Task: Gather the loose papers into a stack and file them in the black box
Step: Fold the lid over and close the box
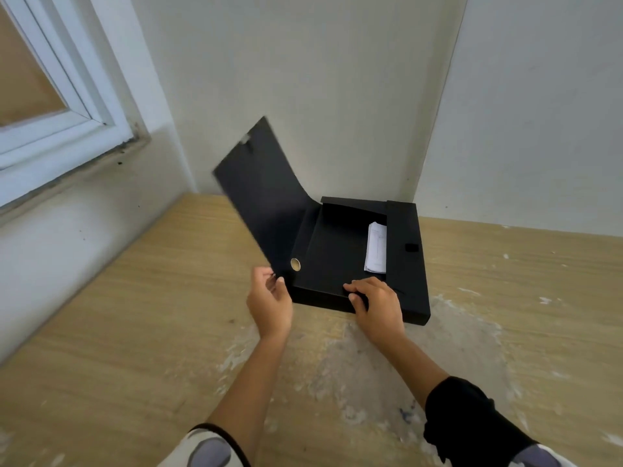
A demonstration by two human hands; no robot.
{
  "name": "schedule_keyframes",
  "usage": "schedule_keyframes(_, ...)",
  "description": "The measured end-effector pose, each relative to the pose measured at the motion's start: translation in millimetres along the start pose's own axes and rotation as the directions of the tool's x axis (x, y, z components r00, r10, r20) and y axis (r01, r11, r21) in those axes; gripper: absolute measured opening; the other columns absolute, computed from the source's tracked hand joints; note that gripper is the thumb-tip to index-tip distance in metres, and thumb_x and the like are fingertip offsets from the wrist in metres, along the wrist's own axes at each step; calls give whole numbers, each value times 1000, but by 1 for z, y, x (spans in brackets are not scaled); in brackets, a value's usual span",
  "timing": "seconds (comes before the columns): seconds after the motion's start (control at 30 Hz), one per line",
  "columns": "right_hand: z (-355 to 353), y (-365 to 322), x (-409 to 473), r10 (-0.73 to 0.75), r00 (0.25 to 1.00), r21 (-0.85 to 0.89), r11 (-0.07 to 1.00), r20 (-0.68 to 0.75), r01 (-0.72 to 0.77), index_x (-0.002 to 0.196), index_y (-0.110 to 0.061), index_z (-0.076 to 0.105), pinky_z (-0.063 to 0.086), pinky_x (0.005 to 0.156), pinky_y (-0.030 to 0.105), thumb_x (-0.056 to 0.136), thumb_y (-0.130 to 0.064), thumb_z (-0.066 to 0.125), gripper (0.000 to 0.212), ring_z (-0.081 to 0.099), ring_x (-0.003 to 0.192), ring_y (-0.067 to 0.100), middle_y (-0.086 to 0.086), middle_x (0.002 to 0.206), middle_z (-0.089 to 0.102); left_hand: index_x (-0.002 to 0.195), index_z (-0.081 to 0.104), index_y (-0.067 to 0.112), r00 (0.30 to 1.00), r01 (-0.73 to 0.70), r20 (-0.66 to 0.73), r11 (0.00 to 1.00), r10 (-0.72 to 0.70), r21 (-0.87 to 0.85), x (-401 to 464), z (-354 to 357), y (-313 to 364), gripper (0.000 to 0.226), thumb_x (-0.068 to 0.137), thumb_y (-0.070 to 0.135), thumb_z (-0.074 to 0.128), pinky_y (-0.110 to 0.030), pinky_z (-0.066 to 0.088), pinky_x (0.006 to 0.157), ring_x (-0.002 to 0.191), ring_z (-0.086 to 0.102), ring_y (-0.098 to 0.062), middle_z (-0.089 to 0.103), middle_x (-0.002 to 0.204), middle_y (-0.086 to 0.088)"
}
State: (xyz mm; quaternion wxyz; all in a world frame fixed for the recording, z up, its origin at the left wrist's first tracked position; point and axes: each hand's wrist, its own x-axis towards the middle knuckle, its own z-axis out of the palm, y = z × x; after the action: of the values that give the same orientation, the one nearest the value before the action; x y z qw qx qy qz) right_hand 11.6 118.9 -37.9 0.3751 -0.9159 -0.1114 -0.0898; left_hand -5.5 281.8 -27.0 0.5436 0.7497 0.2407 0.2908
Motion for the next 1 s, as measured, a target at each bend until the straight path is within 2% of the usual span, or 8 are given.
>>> schedule_keyframes(0.1,-10,-6,-1,66,997,187,981,-27,-60,111,-15,66,41,96,23,87,-6,59,27,57,105,13,3,113,65,103,53,6,988,-147,67,985,141,95,0,-1,0,22,84,-5,53,-33,55,80,92,62,-15,67,97,-10)
schedule_keyframes(0.23,-44,-13,14,301,949,534,819,-88,-210,116,-22,59,46,93,27,91,-6,52,30,56,101,7,-5,110,61,119,54,15,916,-386,187,908,356,160,-2,-3,-2,41,85,-6,47,-27,54,77,89,64,-11,71,102,-3)
schedule_keyframes(0.43,-108,-19,57,335,942,771,605,-20,-199,126,-16,49,51,82,28,98,-13,39,30,62,99,18,3,106,63,115,58,22,894,-415,298,871,336,263,0,2,-1,44,82,-5,45,-36,57,74,91,66,-22,71,100,-4)
schedule_keyframes(0.57,-123,-15,67,344,938,675,683,40,-279,125,-18,52,51,74,27,98,-14,40,30,63,91,18,6,106,63,112,61,20,869,-464,336,834,364,298,-1,3,-1,43,80,-6,48,-27,50,71,93,63,-23,69,104,-3)
schedule_keyframes(0.73,-122,4,68,364,931,514,793,29,-326,121,-20,56,50,84,32,96,-12,43,29,59,97,17,-2,103,61,105,65,17,857,-447,390,862,336,240,0,12,5,42,80,-7,42,-25,43,78,101,58,-21,67,106,-2)
schedule_keyframes(0.8,-118,13,66,348,937,384,870,-31,-310,120,-17,57,52,81,31,95,-12,45,28,57,98,19,4,109,60,99,67,14,844,-449,416,870,338,203,4,18,8,37,82,-5,41,-26,42,79,98,57,-23,66,101,-4)
schedule_keyframes(0.9,-111,25,61,279,953,104,958,-119,-268,113,-12,58,45,64,24,93,-14,46,23,54,76,13,5,94,61,102,66,11,819,-488,463,836,340,250,12,31,11,27,87,3,45,-27,40,77,96,55,-26,63,98,-9)
schedule_keyframes(1.0,-99,37,58,234,967,-194,949,-98,-249,113,-14,55,46,62,27,94,-22,45,23,55,72,15,5,90,64,108,62,11,788,-534,528,779,317,328,18,44,15,23,87,11,52,-32,44,81,99,52,-27,60,103,-11)
